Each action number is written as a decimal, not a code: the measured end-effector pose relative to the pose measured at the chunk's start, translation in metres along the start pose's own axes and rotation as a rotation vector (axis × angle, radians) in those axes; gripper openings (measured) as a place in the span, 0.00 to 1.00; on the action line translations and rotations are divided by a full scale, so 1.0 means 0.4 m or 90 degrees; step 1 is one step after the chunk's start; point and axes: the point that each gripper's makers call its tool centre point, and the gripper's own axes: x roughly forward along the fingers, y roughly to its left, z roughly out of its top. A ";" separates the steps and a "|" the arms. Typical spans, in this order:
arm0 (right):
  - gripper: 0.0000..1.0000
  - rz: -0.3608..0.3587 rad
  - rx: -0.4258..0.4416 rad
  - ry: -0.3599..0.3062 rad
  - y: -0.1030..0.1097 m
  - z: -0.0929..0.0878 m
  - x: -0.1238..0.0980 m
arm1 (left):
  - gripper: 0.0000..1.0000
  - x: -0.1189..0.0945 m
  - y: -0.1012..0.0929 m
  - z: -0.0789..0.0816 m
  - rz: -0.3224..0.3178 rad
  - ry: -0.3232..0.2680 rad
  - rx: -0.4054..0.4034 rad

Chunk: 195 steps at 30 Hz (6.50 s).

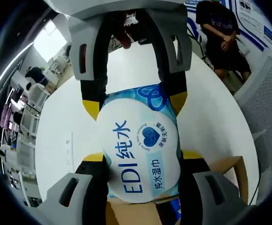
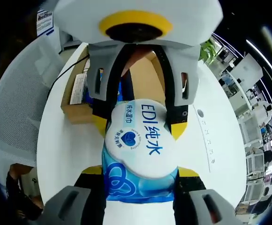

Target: Operate the shoe box by opening the lid, removing the specified soft item, and placing it in the target area until the item is outside and the box remains undamaged.

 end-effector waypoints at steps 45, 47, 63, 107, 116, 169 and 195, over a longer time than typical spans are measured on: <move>0.54 0.055 -0.024 0.016 -0.065 -0.033 0.167 | 0.58 0.102 0.047 -0.128 -0.017 0.049 -0.075; 0.54 0.056 -0.025 0.017 -0.066 -0.036 0.171 | 0.58 0.105 0.047 -0.131 -0.018 0.049 -0.077; 0.53 0.065 -0.016 0.014 -0.065 -0.046 0.207 | 0.55 0.122 0.047 -0.156 -0.025 0.061 -0.090; 0.52 -0.017 0.053 0.000 -0.079 -0.001 0.101 | 0.63 0.008 0.030 -0.064 0.018 0.007 -0.121; 0.58 -0.052 0.127 -0.045 -0.056 0.042 0.055 | 0.65 -0.066 0.014 -0.043 0.053 -0.058 -0.249; 0.62 -0.081 0.339 -0.258 0.140 0.322 -0.027 | 0.66 -0.511 -0.110 -0.316 0.248 -0.189 -0.538; 0.62 -0.051 0.326 -0.270 0.249 0.426 -0.009 | 0.69 -0.596 -0.290 -0.410 0.299 -0.208 -0.620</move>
